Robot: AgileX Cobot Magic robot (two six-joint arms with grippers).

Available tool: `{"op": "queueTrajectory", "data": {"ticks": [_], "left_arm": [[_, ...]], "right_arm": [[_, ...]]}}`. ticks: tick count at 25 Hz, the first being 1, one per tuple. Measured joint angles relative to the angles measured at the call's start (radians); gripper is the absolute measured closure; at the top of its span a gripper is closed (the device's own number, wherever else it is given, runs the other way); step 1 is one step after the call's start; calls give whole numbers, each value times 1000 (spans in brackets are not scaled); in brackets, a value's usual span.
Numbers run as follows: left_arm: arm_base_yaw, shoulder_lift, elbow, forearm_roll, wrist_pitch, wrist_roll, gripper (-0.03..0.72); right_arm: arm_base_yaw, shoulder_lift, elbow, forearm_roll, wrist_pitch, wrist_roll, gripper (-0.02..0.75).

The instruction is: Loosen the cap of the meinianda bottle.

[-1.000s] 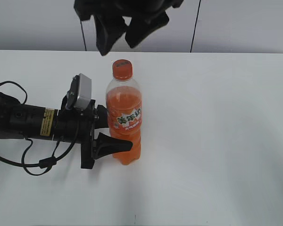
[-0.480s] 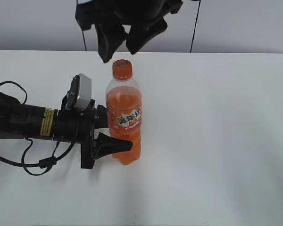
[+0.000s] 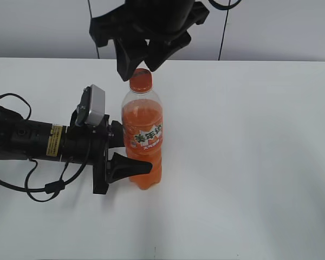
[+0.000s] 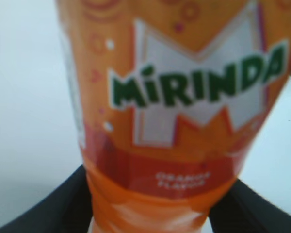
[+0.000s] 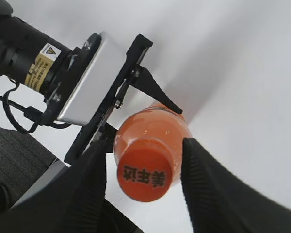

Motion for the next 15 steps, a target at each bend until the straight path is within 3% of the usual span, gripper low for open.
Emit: {"op": "queueTrajectory", "data": {"ticks": [15], "left_arm": [[0,0,0,0,0,0,270]], "right_arm": [[1,-4,37,-13,0,-3,372]]}}
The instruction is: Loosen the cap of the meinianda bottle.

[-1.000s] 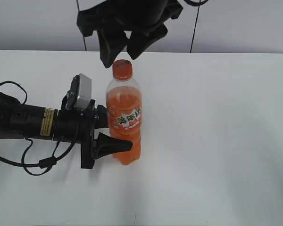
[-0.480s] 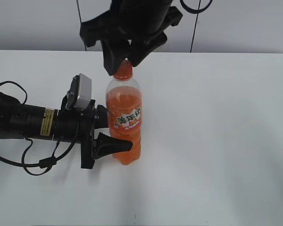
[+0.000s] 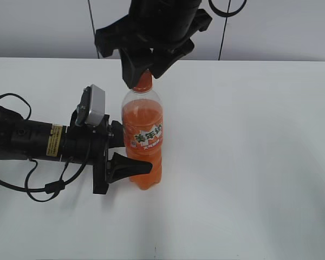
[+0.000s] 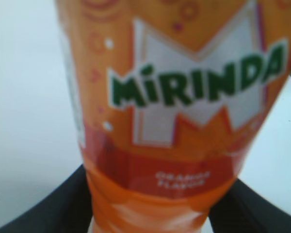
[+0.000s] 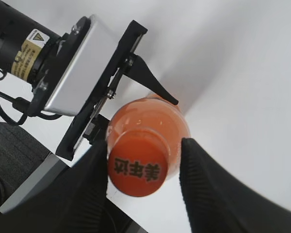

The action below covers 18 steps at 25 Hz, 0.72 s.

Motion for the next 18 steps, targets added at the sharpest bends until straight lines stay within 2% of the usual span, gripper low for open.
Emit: {"op": "queueTrajectory", "data": {"ticks": [8,18], "left_arm": [[0,0,0,0,0,0,270],[0,0,0,-2,2,-1,270]], "right_arm": [[0,0,0,0,0,0,389],[0,0,0,0,-1,-3,463]]}}
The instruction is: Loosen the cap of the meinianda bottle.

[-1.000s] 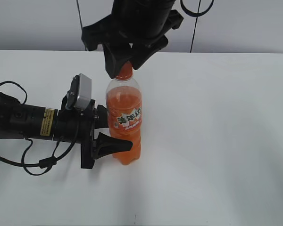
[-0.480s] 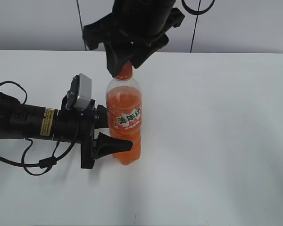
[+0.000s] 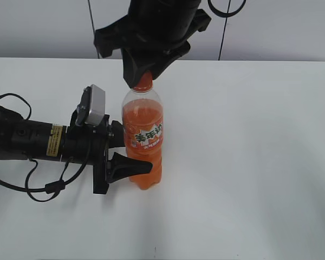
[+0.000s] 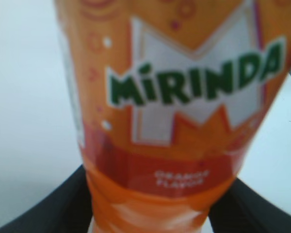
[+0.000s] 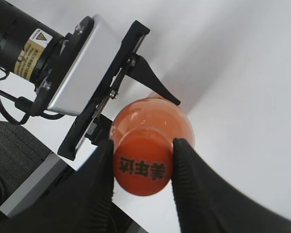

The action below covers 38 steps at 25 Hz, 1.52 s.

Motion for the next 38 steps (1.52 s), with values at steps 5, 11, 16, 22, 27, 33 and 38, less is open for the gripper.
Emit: {"op": "queueTrajectory", "data": {"ticks": [5,11,16,22,27,33,38], "left_arm": [[0,0,0,0,0,-1,270],[0,0,0,2,0,0,270],[0,0,0,2,0,0,273],[0,0,0,1,0,0,273],[0,0,0,1,1,1,273],[0,0,0,0,1,1,273],[0,0,0,0,1,1,273]], "right_arm": [[0,0,0,1,0,-57,464],[0,-1,0,11,0,-484,465],[0,-1,-1,9,4,-874,465],[0,-2,-2,8,7,-1216,465],[0,-3,-2,6,7,-1463,465],[0,-3,-2,3,7,-1553,465],[0,-3,-6,4,5,-1508,435]]}}
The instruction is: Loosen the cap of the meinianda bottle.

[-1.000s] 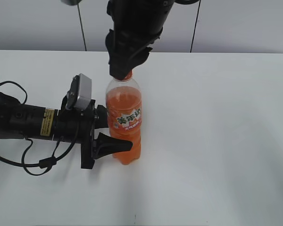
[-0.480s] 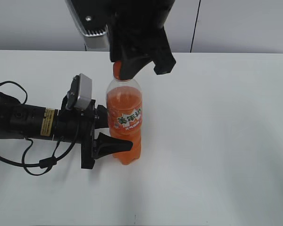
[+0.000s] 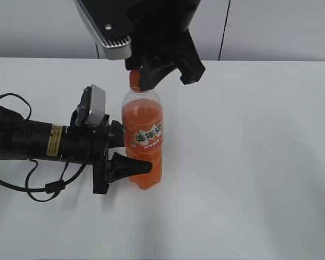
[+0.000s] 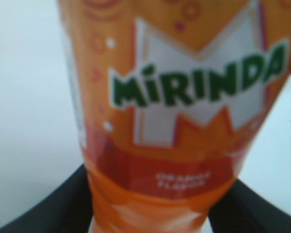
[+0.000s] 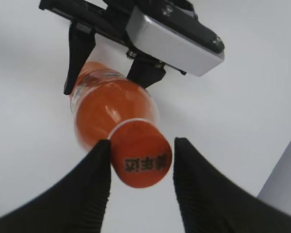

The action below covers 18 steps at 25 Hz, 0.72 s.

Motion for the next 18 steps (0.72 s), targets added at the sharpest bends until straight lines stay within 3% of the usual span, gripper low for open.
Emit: {"op": "queueTrajectory", "data": {"ticks": [6,11,14,18], "left_arm": [[0,0,0,0,0,0,273],[0,0,0,0,1,0,273],[0,0,0,0,1,0,273],[0,0,0,0,1,0,273]], "right_arm": [[0,-16,-2,38,-1,71,258],[0,-63,-2,53,-2,199,233],[0,-80,-5,55,-2,426,233],[0,-84,-5,51,-2,913,232]]}}
